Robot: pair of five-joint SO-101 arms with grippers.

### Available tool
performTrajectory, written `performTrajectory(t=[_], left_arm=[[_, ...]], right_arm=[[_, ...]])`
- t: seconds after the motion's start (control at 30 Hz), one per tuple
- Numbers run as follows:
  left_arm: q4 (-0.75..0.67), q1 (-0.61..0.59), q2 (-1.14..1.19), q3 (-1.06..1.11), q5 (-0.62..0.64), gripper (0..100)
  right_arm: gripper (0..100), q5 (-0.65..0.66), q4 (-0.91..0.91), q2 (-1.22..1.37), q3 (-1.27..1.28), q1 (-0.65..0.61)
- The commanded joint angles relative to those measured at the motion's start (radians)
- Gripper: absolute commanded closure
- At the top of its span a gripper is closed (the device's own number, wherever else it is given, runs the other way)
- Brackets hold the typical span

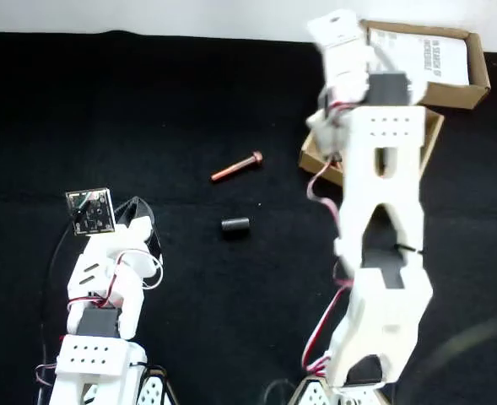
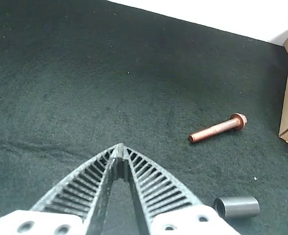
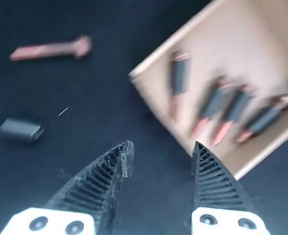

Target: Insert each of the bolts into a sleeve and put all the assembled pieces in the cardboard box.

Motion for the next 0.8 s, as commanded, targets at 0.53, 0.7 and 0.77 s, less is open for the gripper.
performTrajectory(t=[0.53,0.7,0.77], left_arm=[[0.103,-0.081,-0.101,0.025,0.002,98],[0.106,-0.082,-0.117,0.025,0.002,98],[0.106,-0.082,-0.117,0.025,0.002,98]], right_arm=[[82.5,0.647,-0.217,-0.139,0.572,-0.366],[82.5,0.747,-0.289,-0.139,0.685,-0.44],[82.5,0.753,-0.321,-0.133,0.696,-0.458]])
